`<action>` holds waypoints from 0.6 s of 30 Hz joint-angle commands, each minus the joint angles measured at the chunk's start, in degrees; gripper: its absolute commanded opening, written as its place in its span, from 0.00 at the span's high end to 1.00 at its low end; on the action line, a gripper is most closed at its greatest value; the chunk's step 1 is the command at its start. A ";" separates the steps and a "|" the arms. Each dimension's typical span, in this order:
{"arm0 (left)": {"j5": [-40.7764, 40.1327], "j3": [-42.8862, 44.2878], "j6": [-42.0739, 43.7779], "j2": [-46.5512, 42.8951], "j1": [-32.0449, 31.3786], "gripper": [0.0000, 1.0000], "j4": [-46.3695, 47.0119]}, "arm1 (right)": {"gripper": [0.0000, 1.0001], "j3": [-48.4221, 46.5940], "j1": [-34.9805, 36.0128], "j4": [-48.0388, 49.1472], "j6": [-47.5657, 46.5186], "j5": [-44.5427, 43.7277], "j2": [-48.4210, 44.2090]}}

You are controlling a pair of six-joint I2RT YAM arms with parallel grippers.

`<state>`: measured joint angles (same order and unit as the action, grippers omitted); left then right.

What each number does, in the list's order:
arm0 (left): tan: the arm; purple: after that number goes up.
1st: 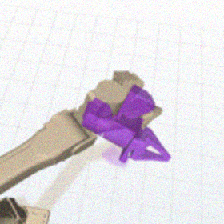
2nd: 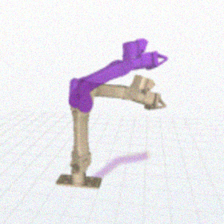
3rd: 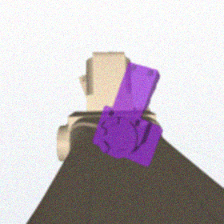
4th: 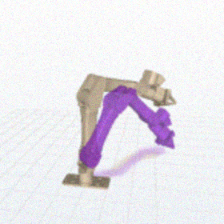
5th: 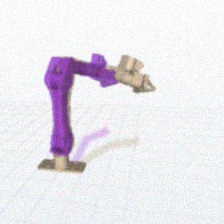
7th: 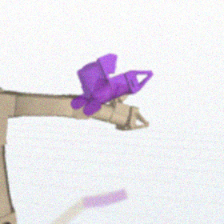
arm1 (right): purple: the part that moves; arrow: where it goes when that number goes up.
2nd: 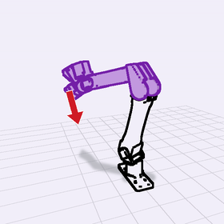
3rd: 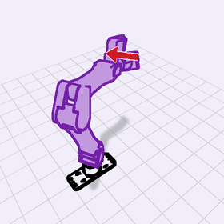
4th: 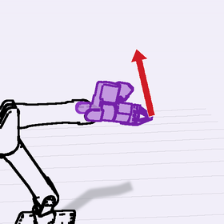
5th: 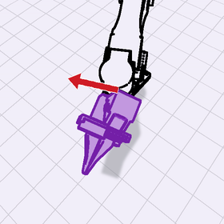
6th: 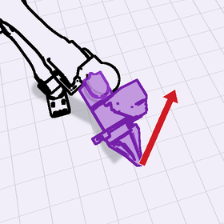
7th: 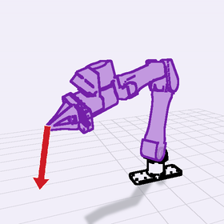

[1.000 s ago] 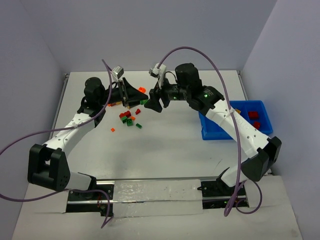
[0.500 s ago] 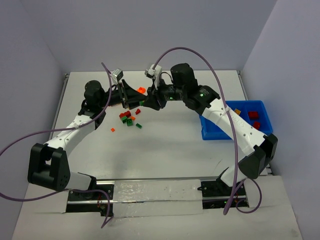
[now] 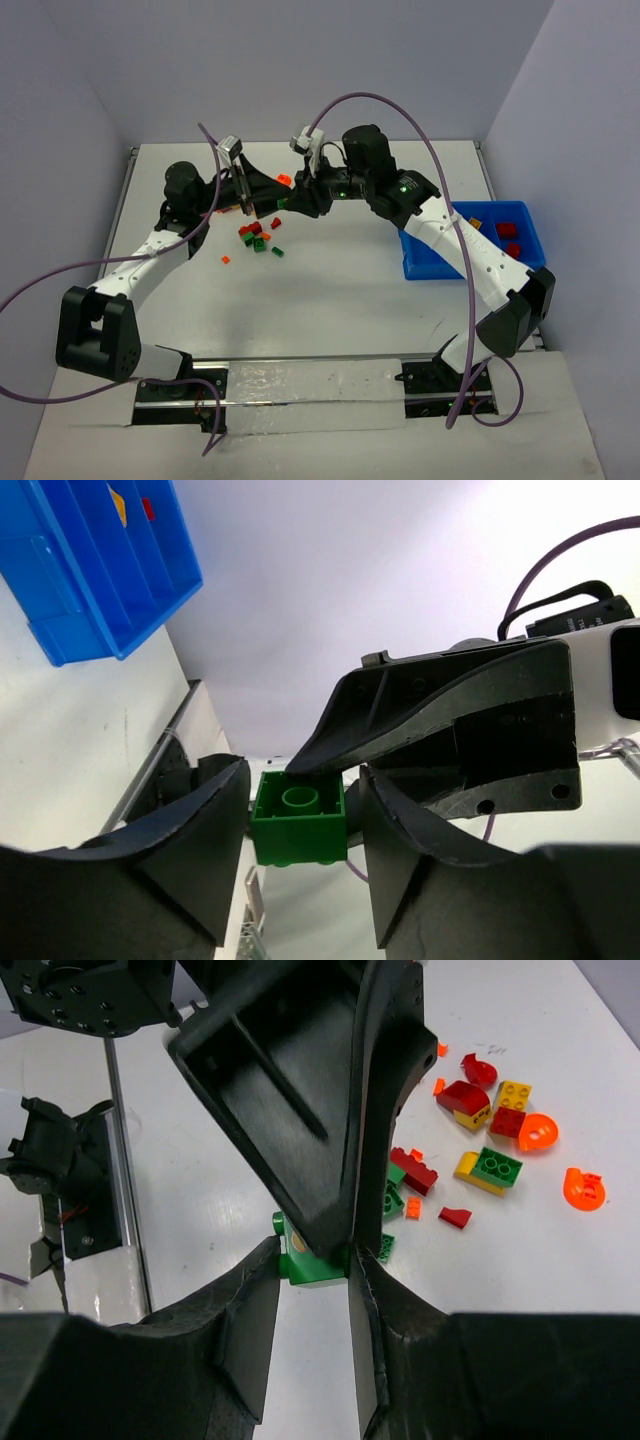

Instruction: Sort the legos into containers by color

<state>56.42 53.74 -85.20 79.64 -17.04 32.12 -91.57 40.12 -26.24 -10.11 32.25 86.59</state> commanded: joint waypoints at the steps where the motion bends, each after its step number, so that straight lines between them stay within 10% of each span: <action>1: -0.26 0.23 -0.14 -0.18 2.26 0.29 3.58 | 1.00 0.94 0.22 1.29 -0.97 -0.43 -2.03; 3: -1.00 0.50 1.52 -0.69 4.66 0.02 2.81 | 1.00 3.09 -0.12 0.94 -1.32 -0.86 -2.96; 9: -1.94 4.85 7.07 -1.70 10.82 0.01 -2.90 | 1.00 10.00 -5.83 -0.84 -2.33 -2.50 -7.31; 14: -17.87 21.73 50.52 -2.26 9.06 0.01 -44.43 | 1.00 14.74 -23.09 -7.83 -6.43 -3.86 -12.24; 18: -39.02 21.61 64.11 -4.64 2.38 0.01 -49.19 | 1.00 18.84 -35.02 -11.38 -10.87 -12.84 -14.63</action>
<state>39.74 73.05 -46.87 78.48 -9.16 -0.63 -75.45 14.09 -32.45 -15.38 27.16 76.19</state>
